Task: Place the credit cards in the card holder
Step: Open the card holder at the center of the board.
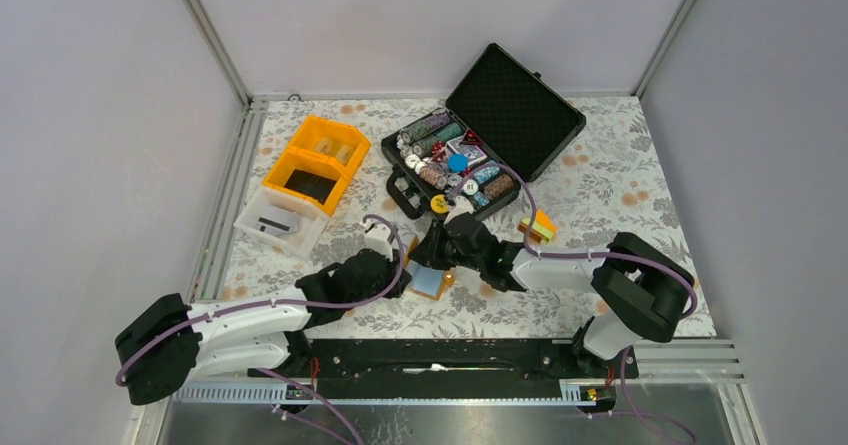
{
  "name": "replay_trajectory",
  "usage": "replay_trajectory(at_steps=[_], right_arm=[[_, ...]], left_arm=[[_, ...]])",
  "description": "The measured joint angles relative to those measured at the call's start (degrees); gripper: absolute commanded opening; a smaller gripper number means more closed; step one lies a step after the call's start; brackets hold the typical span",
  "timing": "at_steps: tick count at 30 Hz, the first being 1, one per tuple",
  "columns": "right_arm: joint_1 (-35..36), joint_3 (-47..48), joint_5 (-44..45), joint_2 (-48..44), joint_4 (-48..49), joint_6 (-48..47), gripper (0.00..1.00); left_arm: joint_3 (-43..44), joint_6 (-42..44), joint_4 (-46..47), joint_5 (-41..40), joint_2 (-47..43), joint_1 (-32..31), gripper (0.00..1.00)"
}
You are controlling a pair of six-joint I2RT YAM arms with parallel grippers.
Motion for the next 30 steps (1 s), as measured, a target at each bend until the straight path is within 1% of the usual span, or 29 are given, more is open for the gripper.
replay_trajectory(at_steps=[2, 3, 4, 7, 9, 12, 15, 22, 30], right_arm=[[0.00, 0.20, 0.04, 0.00, -1.18, -0.74, 0.30], [0.00, 0.39, 0.13, -0.04, -2.05, -1.27, 0.33], [0.00, 0.59, 0.31, -0.20, -3.15, -1.90, 0.39], [0.00, 0.87, 2.03, -2.14, -7.50, -4.04, 0.50], [-0.11, 0.87, 3.67, -4.81, -10.93, -5.62, 0.54], [-0.26, 0.39, 6.08, -9.62, -14.53, -8.09, 0.54], [-0.33, 0.20, 7.69, -12.33, -18.10, -9.70, 0.54], [-0.33, -0.87, 9.07, -12.55, -26.82, -10.51, 0.58], [-0.28, -1.92, 8.48, -10.01, -28.30, -8.94, 0.49]], left_arm=[[0.15, -0.46, -0.28, -0.68, 0.61, 0.00, 0.05], [0.20, -0.57, -0.39, -0.96, 0.79, 0.00, 0.02], [0.20, -0.74, -0.48, -1.20, 0.85, 0.00, 0.00], [0.24, -1.86, -0.79, -2.14, 1.01, 0.00, 0.00], [0.24, -3.08, -1.09, -2.91, 0.98, 0.00, 0.00], [0.24, -4.92, -1.66, -3.69, 0.98, 0.00, 0.00], [0.24, -6.86, -1.92, -3.98, 1.01, 0.00, 0.00], [0.24, -10.27, -2.19, -4.22, 1.03, 0.00, 0.00], [0.24, -11.80, -2.05, -4.20, 1.44, 0.00, 0.00]])
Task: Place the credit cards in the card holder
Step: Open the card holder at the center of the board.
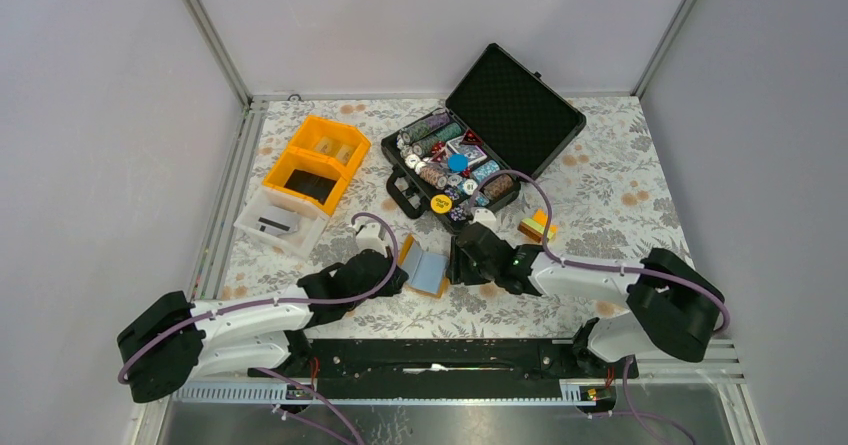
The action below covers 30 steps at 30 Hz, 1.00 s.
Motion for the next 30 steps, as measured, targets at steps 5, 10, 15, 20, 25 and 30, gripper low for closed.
replay_trajectory(at_steps=[5, 10, 15, 20, 25, 30], right_arm=[[0.09, -0.07, -1.25, 2.73, 1.57, 1.03, 0.35], [0.09, -0.13, -1.16, 3.21, 2.23, 1.88, 0.02], [0.09, -0.13, 0.17, 3.56, 2.08, 1.81, 0.00], [0.11, -0.13, 0.72, 3.56, 2.10, 1.25, 0.00], [0.11, -0.13, 0.74, 3.56, 2.14, 0.72, 0.00], [0.11, -0.13, 0.83, 3.52, 2.14, 0.31, 0.00]], left_arm=[[0.00, -0.55, 0.00, 0.00, 0.07, 0.00, 0.00], [0.00, -1.75, -0.28, -0.44, 0.04, 0.00, 0.12], [-0.13, -3.58, -3.04, -2.84, 0.04, 0.00, 0.30], [0.00, -4.63, -5.97, -5.49, 2.12, 0.04, 0.31], [1.38, -4.87, -7.80, -6.49, 4.46, 0.79, 0.34], [3.21, -4.09, -10.36, -7.48, 5.31, 1.86, 0.49]])
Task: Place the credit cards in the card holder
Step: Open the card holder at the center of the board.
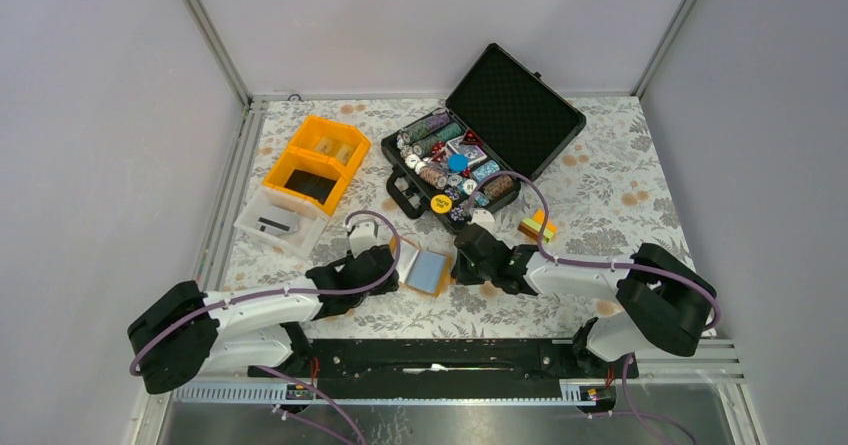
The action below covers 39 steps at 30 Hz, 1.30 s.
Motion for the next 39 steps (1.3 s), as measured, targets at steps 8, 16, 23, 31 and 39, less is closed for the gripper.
replay_trajectory(at_steps=[8, 16, 23, 31, 39], right_arm=[[0.00, 0.00, 0.48, -0.85, -0.04, -0.92, 0.00], [0.00, 0.00, 1.25, -1.03, -0.04, -1.53, 0.00], [0.00, 0.02, 1.27, -3.13, -0.28, -1.70, 0.00], [0.00, 0.31, 1.51, -6.40, -2.14, -2.60, 0.00], [0.00, 0.79, 1.53, -8.17, -2.38, -2.91, 0.00]], left_arm=[[2.97, 3.28, -5.18, -1.55, -0.90, 0.20, 0.60], [8.02, 8.15, -7.06, -1.42, -3.39, 0.22, 0.61], [10.97, 11.28, -6.88, 0.24, -4.04, 0.26, 0.62], [12.63, 14.16, -5.77, 6.91, -6.62, 0.31, 0.66], [16.57, 16.20, 1.53, 21.07, -6.84, 0.31, 0.66]])
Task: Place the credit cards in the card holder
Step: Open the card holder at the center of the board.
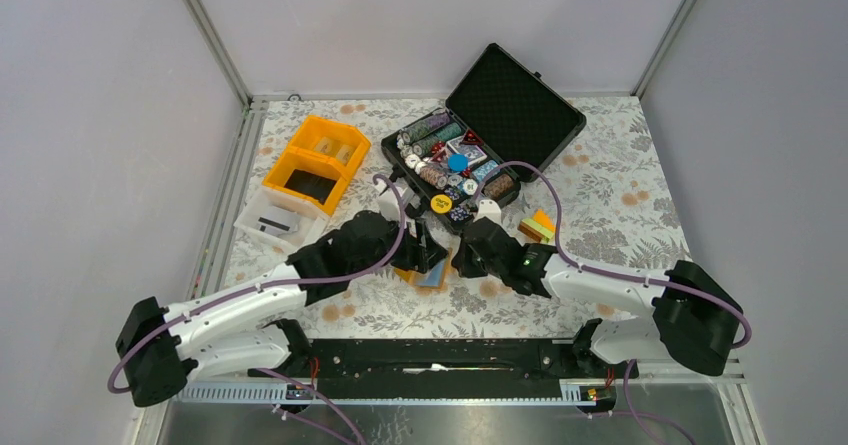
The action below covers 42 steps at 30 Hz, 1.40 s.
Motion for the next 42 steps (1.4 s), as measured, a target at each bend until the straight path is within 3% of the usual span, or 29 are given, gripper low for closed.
replay_trajectory(at_steps=[8, 26, 42], right_arm=[[0.00, 0.11, 0.17, -0.70, -0.17, -0.02, 0.00], [0.00, 0.11, 0.24, -0.76, -0.28, 0.00, 0.00], [0.00, 0.11, 0.37, -1.36, -0.59, 0.00, 0.00]], left_arm=[[-0.94, -3.48, 8.41, 8.37, 6.62, 0.00, 0.60], [-6.58, -9.51, 15.04, 7.65, 14.51, 0.00, 0.44], [-6.62, -8.96, 12.61, 4.15, 19.98, 0.00, 0.41]])
